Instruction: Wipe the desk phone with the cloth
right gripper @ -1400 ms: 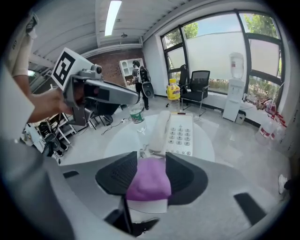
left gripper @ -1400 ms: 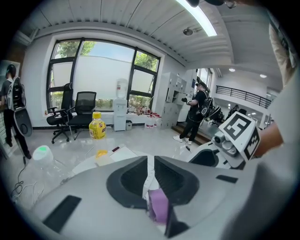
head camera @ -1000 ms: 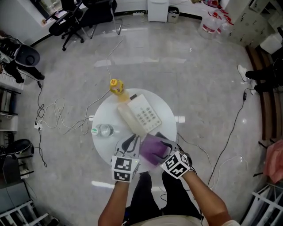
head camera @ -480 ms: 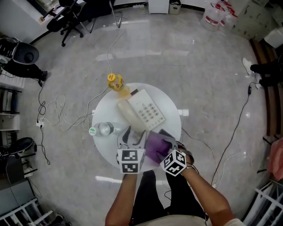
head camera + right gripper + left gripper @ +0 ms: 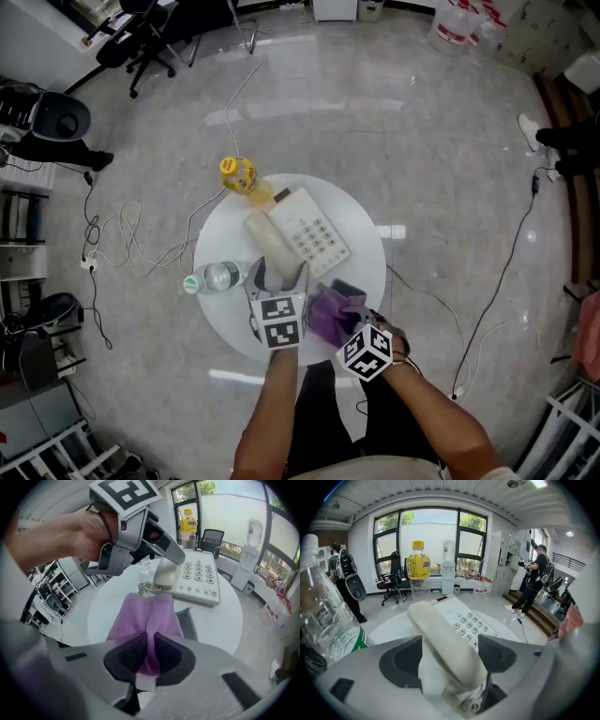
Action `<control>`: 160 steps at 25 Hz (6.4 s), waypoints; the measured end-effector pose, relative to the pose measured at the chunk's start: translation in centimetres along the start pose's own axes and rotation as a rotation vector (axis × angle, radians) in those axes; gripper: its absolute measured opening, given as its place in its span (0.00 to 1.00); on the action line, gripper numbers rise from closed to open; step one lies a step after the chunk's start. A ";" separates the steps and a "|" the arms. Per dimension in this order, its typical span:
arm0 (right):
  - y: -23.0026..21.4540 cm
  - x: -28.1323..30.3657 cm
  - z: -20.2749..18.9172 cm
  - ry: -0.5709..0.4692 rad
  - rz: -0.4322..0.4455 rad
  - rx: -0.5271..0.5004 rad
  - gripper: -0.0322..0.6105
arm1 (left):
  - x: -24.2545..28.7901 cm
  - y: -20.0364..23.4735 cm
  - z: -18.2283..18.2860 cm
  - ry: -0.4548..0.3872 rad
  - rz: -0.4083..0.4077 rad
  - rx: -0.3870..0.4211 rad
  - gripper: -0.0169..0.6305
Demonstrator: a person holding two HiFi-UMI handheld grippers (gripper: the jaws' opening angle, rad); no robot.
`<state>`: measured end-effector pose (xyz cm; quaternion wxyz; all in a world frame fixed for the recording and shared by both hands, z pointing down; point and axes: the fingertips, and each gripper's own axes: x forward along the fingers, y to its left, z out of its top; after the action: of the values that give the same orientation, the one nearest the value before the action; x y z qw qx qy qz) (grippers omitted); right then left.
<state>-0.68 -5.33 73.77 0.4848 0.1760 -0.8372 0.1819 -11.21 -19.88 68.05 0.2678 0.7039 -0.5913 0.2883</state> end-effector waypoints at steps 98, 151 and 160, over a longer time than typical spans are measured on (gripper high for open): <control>-7.8 -16.9 17.2 -0.844 0.223 0.765 0.10 | -15.2 -5.2 7.2 -0.398 -1.336 -1.332 0.33; 0.6 -18.1 22.9 -0.436 0.056 -0.131 0.09 | -14.8 -6.8 4.1 -0.205 -0.984 -0.790 0.34; -1.9 -16.3 22.0 -0.370 0.024 -0.118 0.09 | -15.1 -7.7 4.4 -0.180 -0.953 -0.642 0.33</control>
<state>-8.61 -15.48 49.57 0.3300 0.1678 -0.9233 0.1025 -5.21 -11.57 53.81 0.5165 0.7978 -0.2875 -0.1187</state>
